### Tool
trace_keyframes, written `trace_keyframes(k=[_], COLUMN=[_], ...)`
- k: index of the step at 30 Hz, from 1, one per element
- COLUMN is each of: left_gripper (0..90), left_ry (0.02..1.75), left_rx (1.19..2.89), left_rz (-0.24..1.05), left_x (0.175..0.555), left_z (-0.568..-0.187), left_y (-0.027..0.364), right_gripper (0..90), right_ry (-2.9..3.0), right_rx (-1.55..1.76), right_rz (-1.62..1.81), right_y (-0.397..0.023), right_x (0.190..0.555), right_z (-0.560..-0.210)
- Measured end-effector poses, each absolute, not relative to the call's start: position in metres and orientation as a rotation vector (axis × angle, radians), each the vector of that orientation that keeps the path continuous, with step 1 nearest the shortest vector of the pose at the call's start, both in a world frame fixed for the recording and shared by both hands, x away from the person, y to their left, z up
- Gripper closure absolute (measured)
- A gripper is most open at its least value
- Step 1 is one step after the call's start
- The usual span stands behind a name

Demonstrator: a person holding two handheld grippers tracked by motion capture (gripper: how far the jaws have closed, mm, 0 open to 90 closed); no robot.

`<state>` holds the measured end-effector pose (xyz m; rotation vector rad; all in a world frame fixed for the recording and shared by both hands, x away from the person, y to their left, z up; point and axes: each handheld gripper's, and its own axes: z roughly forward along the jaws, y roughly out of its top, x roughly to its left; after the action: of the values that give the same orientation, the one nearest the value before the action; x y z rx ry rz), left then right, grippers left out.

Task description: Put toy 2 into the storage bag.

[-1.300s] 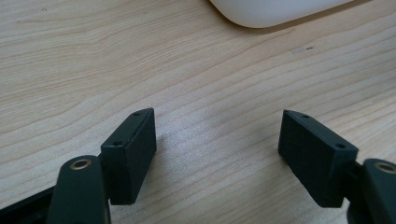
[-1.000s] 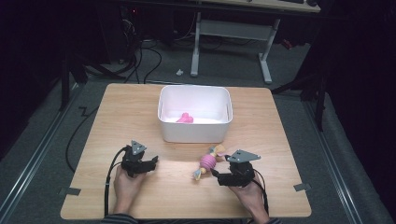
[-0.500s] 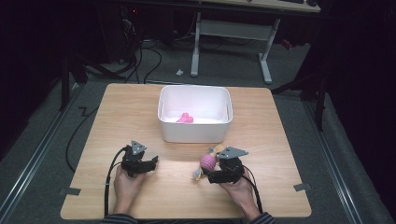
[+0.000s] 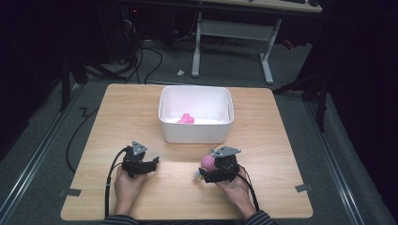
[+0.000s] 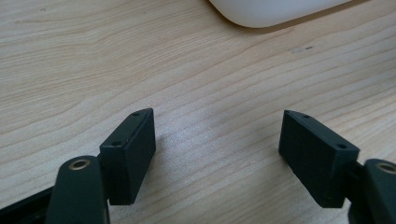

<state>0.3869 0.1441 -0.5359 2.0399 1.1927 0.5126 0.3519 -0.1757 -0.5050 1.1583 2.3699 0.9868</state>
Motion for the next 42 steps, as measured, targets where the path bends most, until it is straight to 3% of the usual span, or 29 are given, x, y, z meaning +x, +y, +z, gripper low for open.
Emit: trace_keyframes(k=[11,19,23,42], left_gripper=[27.6,27.6,27.6,27.6], left_ry=[1.193,1.192,1.193,1.191], left_rx=[2.040,2.041,2.040,2.042], left_rz=[0.512,0.513,0.513,0.513], left_x=[0.387,0.387,0.387,0.387], left_z=[-0.536,-0.536,-0.536,-0.536], left_y=[0.144,0.144,0.144,0.144], right_gripper=[9.5,16.6,25.0,31.5], right_ry=[2.387,2.414,2.428,2.422], right_rx=[1.211,1.206,1.189,1.188], right_rz=[0.957,0.975,0.988,1.036], right_y=[-0.174,-0.171,-0.170,-0.173], right_x=[0.358,0.357,0.355,0.351], right_z=[-0.515,-0.521,-0.519,-0.517])
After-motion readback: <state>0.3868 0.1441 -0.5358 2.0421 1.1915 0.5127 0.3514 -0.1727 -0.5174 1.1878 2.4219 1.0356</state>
